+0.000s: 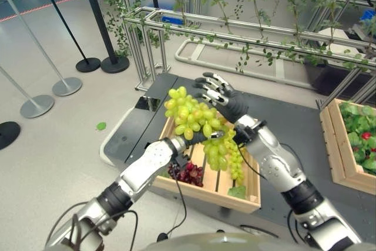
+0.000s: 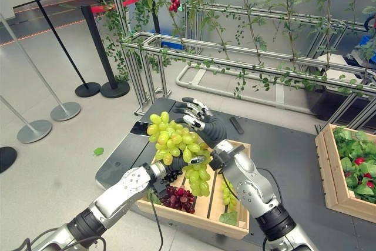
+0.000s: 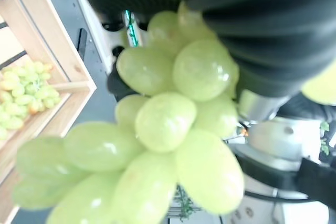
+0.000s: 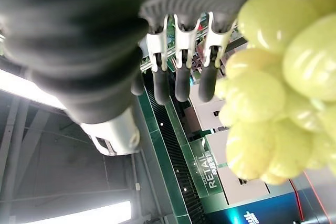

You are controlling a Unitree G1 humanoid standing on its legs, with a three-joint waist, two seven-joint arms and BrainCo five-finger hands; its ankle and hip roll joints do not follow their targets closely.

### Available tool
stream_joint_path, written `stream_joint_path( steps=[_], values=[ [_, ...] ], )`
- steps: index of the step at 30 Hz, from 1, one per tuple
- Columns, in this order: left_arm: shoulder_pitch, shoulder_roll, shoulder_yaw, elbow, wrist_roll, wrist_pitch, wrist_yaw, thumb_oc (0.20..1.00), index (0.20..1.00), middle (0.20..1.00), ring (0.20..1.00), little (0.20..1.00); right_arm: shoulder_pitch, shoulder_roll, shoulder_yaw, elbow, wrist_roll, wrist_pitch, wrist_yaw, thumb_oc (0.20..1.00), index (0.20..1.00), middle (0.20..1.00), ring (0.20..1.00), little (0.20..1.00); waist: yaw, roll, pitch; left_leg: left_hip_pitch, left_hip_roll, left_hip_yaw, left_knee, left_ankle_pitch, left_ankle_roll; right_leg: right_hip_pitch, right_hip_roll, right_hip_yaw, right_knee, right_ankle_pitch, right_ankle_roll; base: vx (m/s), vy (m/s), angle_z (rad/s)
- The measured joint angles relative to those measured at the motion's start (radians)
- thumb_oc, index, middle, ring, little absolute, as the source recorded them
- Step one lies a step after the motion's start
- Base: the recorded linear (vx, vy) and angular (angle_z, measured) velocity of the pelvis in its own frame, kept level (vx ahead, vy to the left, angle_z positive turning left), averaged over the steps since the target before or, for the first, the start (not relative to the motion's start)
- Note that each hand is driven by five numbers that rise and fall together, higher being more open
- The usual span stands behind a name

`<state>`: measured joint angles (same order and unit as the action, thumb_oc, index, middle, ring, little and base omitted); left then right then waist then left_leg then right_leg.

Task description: Pick up the fruits from the basket on one side to the basket on the other side

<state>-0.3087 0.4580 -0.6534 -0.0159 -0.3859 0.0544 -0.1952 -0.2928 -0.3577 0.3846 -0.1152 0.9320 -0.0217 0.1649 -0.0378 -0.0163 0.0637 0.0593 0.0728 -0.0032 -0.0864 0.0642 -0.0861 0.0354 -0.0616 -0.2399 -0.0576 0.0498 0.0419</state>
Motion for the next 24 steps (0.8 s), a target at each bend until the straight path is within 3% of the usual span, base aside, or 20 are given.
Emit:
stream_joint_path(
  steps=[4, 6, 10, 17, 20, 24],
  values=[
    [0.024, 0.003, 0.012, 0.0, 0.0, 0.0, 0.001, 0.2, 0.2, 0.2, 0.2, 0.2, 0.016, 0.0, -0.005, 0.0, 0.0, -0.001, 0.0, 0.2, 0.2, 0.2, 0.2, 0.2, -0.001, 0.0, 0.0, 0.001, 0.0, -0.002, 0.0, 0.0, 0.0, 0.003, 0.0, -0.006, -0.001, 0.0, 0.0, 0.0, -0.001, 0.01],
    [0.044, 0.006, 0.021, 0.0, 0.0, 0.0, 0.001, 0.2, 0.2, 0.2, 0.2, 0.2, 0.034, -0.002, -0.012, 0.002, 0.0, -0.001, 0.0, 1.0, 1.0, 1.0, 1.0, 1.0, 0.0, 0.0, 0.0, 0.002, 0.0, -0.004, 0.0, 0.0, 0.0, 0.007, -0.001, -0.009, -0.005, 0.0, 0.0, 0.0, -0.006, 0.04],
    [0.092, 0.015, 0.094, -0.006, -0.002, 0.0, 0.002, 0.2, 0.2, 0.2, 0.2, 0.2, 0.078, -0.011, -0.047, 0.001, -0.017, -0.001, 0.0, 1.0, 1.0, 1.0, 1.0, 1.0, 0.0, 0.0, 0.0, 0.001, 0.001, -0.009, 0.0, 0.0, 0.0, 0.012, 0.0, -0.016, -0.01, 0.0, 0.0, 0.01, 0.001, 0.05],
    [0.219, 0.052, 0.271, -0.043, -0.041, -0.004, 0.018, 0.2, 0.2, 0.2, 0.2, 0.2, 0.205, -0.03, -0.254, -0.002, -0.064, -0.029, -0.017, 1.0, 1.0, 1.0, 1.0, 1.0, -0.001, 0.0, 0.0, -0.001, -0.003, -0.011, -0.001, -0.003, 0.002, 0.013, -0.002, -0.016, -0.019, 0.001, 0.002, 0.01, 0.025, -0.01],
    [0.39, 0.044, 0.462, -0.088, -0.077, -0.034, 0.011, 0.2, 0.2, 0.2, 0.2, 0.2, 0.367, -0.042, -0.473, -0.012, -0.219, -0.075, -0.053, 1.0, 1.0, 1.0, 1.0, 1.0, -0.005, -0.003, 0.002, 0.002, -0.009, 0.009, 0.0, -0.015, 0.008, 0.0, -0.005, 0.011, -0.017, 0.0, 0.008, 0.0, 0.095, -0.15],
    [0.531, 0.018, 0.651, -0.089, -0.108, -0.079, 0.019, 0.2, 0.2, 0.2, 0.2, 0.2, 0.475, -0.022, -0.616, 0.049, -0.358, -0.111, -0.087, 1.0, 1.0, 1.0, 1.0, 1.0, -0.003, -0.009, 0.009, 0.017, -0.019, 0.065, 0.0, -0.036, 0.02, -0.034, -0.008, 0.078, 0.002, 0.01, 0.016, -0.03, 0.142, -0.52]
  ],
)
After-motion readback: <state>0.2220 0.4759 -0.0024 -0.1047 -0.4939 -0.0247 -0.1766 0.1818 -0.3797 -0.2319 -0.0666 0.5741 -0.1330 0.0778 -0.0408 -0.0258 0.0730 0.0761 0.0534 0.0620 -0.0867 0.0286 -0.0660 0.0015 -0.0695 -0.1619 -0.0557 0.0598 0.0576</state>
